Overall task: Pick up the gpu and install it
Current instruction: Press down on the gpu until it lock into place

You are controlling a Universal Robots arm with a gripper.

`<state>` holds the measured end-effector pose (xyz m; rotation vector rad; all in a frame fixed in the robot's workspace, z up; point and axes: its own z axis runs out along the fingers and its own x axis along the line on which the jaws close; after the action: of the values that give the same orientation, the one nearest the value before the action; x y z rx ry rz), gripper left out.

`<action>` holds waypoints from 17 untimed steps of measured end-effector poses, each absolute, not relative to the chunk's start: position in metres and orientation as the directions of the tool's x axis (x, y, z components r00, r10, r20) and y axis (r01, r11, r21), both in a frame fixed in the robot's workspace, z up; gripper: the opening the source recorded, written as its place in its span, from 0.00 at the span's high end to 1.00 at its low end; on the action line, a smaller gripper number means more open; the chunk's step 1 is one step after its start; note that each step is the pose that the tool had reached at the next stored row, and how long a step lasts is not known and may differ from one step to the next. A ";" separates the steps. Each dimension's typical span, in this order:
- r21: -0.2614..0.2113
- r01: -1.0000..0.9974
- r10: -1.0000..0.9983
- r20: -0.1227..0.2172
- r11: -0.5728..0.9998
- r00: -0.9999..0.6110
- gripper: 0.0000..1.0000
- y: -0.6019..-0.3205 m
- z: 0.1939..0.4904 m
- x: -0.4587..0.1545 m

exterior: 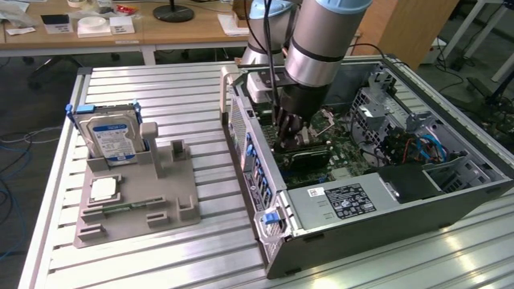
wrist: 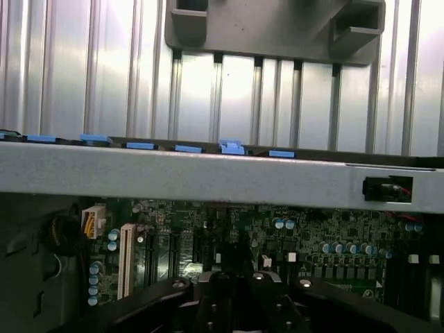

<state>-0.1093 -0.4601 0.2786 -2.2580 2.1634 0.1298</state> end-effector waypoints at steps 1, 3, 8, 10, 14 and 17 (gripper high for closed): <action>0.049 -0.998 -0.997 -0.068 -0.044 0.041 0.89 -0.461 0.279 -0.110; 0.049 -0.998 -0.997 -0.068 -0.045 0.041 0.89 -0.464 0.279 -0.111; 0.049 -0.998 -0.997 -0.068 -0.045 0.041 0.89 -0.471 0.279 -0.117; 0.049 -0.998 -0.997 -0.068 -0.045 0.042 0.89 -0.472 0.279 -0.121; 0.050 -0.998 -0.997 -0.068 -0.048 0.044 0.89 -0.476 0.278 -0.124; 0.052 -0.997 -0.997 -0.068 -0.049 0.046 0.89 -0.480 0.278 -0.126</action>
<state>-0.1263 -0.4796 0.2783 -2.2649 2.1594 0.1325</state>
